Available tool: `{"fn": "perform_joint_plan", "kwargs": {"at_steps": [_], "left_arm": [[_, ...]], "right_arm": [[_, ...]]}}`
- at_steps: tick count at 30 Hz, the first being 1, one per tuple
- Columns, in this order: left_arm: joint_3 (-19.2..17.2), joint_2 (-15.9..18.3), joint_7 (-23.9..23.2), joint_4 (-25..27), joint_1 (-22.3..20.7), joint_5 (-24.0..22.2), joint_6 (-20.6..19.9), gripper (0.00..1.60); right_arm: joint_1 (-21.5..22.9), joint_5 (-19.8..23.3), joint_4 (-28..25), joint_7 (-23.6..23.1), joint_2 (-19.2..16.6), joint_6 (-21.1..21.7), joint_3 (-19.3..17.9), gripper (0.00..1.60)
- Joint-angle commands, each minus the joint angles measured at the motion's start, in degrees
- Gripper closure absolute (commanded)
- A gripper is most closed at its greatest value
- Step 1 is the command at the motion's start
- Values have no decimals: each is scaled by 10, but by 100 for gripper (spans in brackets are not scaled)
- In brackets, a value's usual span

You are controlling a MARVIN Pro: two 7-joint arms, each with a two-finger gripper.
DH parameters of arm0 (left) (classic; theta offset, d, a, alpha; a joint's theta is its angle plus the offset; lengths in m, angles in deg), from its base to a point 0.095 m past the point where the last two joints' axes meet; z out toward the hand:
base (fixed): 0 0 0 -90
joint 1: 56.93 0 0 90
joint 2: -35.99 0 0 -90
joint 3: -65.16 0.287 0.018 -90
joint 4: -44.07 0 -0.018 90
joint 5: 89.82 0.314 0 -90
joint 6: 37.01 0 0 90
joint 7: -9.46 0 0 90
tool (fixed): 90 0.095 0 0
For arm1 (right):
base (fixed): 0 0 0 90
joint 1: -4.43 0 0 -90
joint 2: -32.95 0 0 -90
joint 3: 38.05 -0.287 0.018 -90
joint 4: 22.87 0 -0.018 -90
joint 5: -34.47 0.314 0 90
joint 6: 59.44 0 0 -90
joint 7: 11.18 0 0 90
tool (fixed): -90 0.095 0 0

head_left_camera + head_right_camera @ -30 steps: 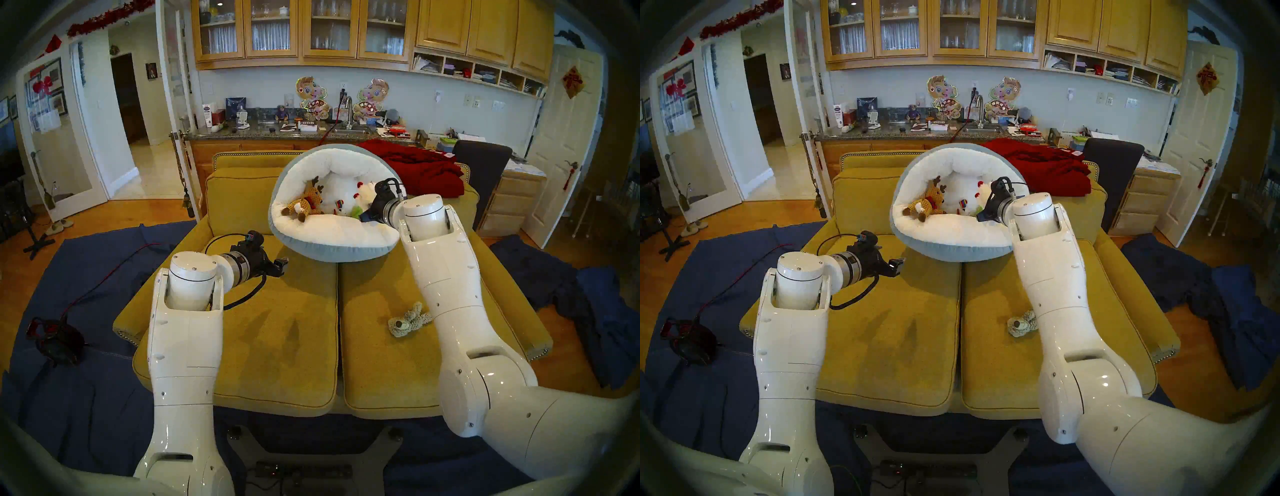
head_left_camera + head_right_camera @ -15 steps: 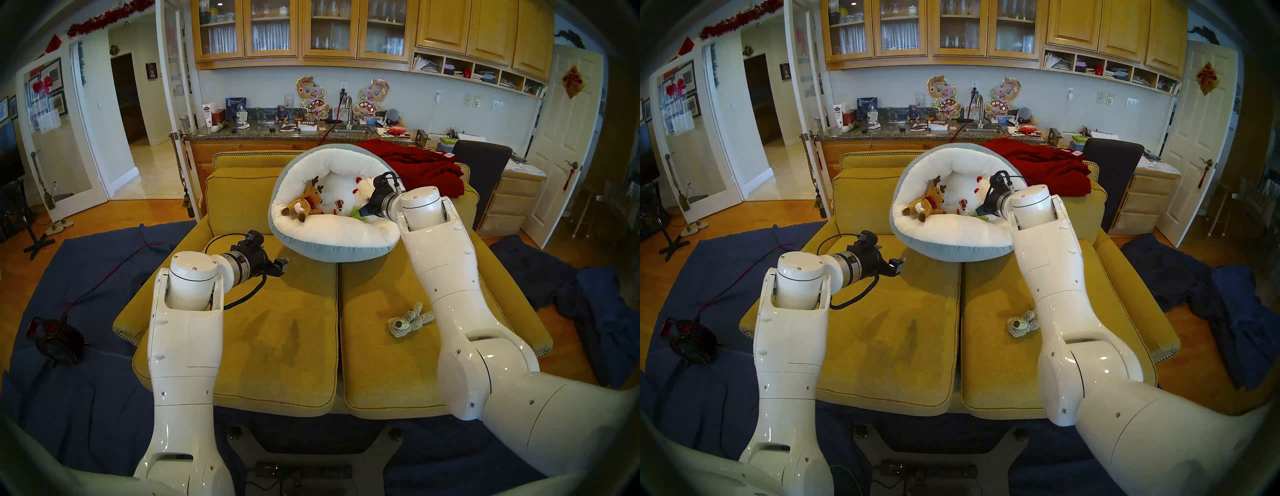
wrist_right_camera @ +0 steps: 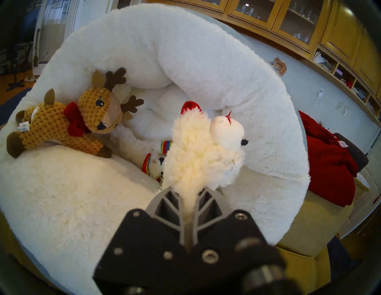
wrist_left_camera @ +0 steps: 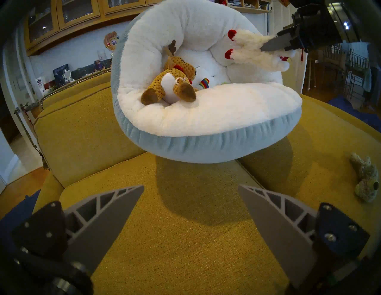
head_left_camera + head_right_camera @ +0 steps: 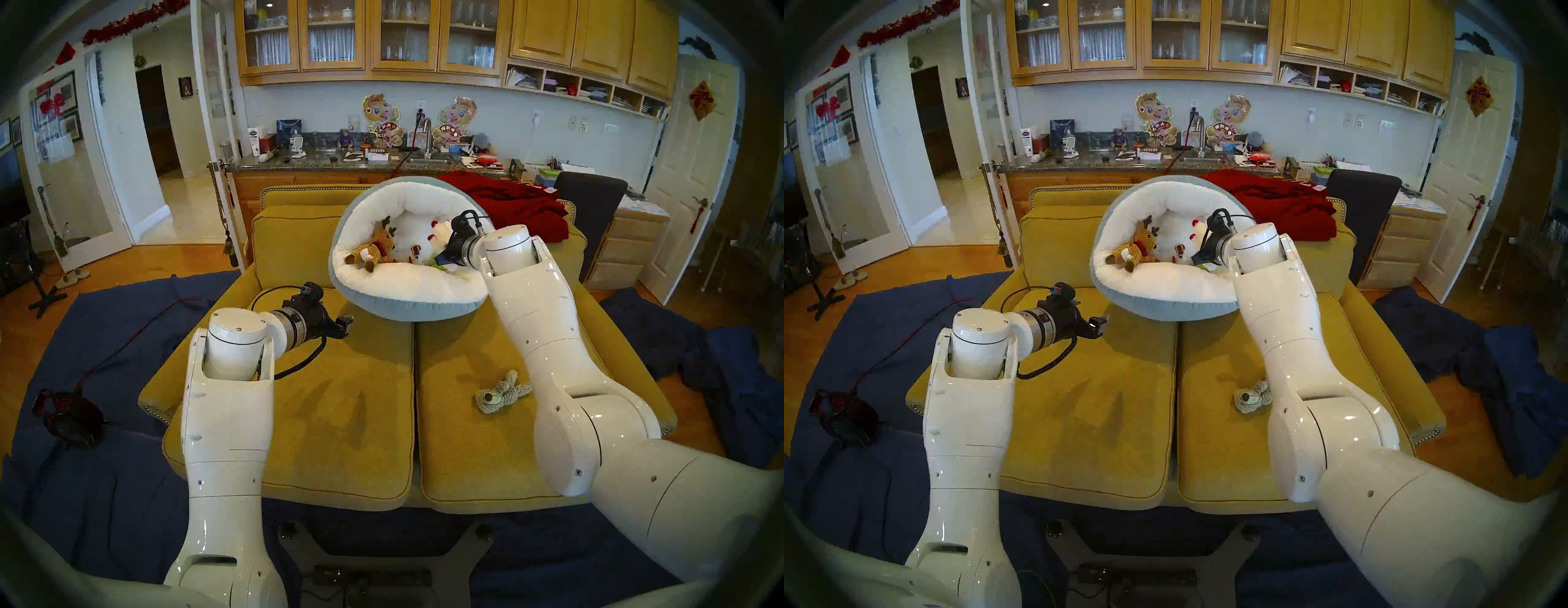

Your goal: Put toys into dog bed

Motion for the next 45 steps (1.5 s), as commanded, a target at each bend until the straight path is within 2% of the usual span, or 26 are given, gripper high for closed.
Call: {"fn": "perform_joint_plan", "kwargs": {"at_steps": [1,3,10,20,21,22,23,24,25,26,28,30,45], "left_arm": [[1,0,0,17,-20,-3,4,0],[1,0,0,17,-21,-3,4,0],[2,1,0,17,-21,-3,4,0],[2,1,1,17,-21,-3,4,0],[2,1,1,17,-21,-3,4,0],[2,1,1,18,-21,-3,4,0],[2,1,1,18,-21,-3,4,0],[2,1,1,18,-21,-3,4,0],[2,1,1,18,-21,-3,4,0],[2,1,1,18,-21,-4,4,0],[2,1,1,18,-21,-4,4,0],[2,1,1,18,-21,-4,4,0],[2,1,1,20,-23,-5,5,0]], "right_arm": [[56,-2,4,7,7,-20,1,160],[76,-4,24,6,8,-18,3,160],[87,-9,53,11,10,-27,5,160],[127,-15,116,13,13,-31,8,160],[121,-16,115,15,13,-35,7,160],[134,-16,128,14,14,-33,8,160],[122,-16,120,16,14,-37,7,160],[144,-16,141,14,14,-33,8,133],[135,-17,135,16,15,-37,7,100],[130,-17,132,18,15,-40,7,42],[151,-18,153,16,15,-38,7,0],[145,-19,149,19,15,-43,7,0],[192,-21,192,23,12,-63,2,0]]}}
